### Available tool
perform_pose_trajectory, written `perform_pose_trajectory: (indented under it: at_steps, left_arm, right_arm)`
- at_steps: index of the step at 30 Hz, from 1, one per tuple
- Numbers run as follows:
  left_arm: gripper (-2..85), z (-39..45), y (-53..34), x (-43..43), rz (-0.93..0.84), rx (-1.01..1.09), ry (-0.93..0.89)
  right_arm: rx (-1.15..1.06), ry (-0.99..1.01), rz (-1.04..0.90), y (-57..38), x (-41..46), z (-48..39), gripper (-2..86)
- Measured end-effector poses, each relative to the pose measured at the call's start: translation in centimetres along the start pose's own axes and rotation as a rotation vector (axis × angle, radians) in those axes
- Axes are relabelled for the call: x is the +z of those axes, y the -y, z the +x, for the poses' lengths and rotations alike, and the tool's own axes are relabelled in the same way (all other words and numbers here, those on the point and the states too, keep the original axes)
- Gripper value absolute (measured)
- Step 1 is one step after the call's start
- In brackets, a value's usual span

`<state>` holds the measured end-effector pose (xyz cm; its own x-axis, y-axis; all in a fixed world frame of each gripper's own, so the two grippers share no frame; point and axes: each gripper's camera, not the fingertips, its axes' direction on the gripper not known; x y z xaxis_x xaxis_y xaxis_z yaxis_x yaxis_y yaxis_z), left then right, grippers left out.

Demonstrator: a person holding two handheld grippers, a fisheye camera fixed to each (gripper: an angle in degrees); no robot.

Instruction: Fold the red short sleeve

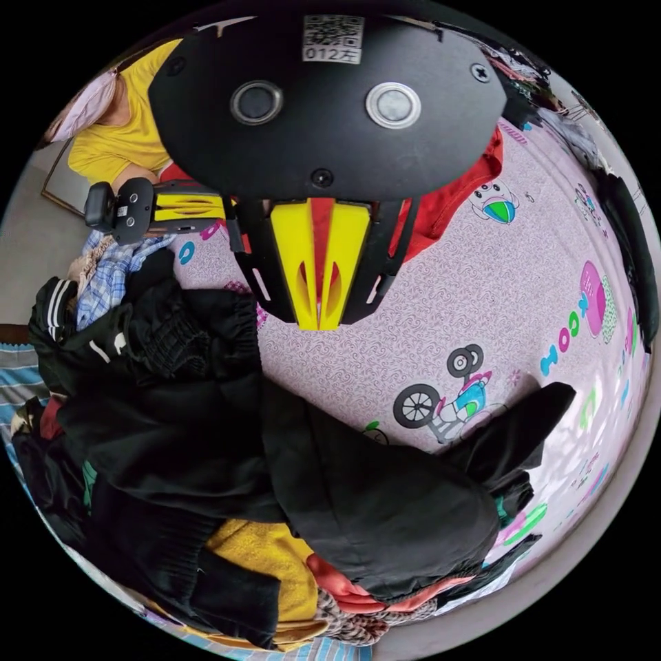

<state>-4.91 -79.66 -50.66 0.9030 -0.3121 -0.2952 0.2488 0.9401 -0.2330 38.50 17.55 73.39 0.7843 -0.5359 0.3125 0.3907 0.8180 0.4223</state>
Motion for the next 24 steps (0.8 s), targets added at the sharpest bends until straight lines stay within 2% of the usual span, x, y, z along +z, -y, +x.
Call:
perform_pose_trajectory:
  at_steps: [7, 10, 13, 20, 24]
  left_arm:
    - [-0.1, 0.6, 0.6, -1.6, 0.113, 0.012, 0.048]
    - [-0.1, 1.4, 0.7, -1.5, 0.034, 0.058, -0.027]
    - [0.0, 2.1, 1.5, -0.1, -0.068, 0.052, 0.009]
    - [0.0, 2.3, 3.1, 1.6, -0.081, 0.045, -0.043]
    - [0.3, 1.6, 2.5, -0.6, 0.016, 0.029, -0.049]
  right_arm:
    - [-0.003, 0.055, 0.005, 0.2, 0.0, 1.0, 0.6]
    - [-0.006, 0.041, 0.007, 0.3, 0.1, 1.0, 0.6]
    - [-0.012, 0.032, 0.006, 0.4, 0.2, 0.9, 0.6]
    - [-0.007, 0.046, 0.011, 0.6, 0.2, 1.0, 0.6]
    - [-0.002, 0.053, 0.015, 0.6, 0.3, 0.9, 0.6]
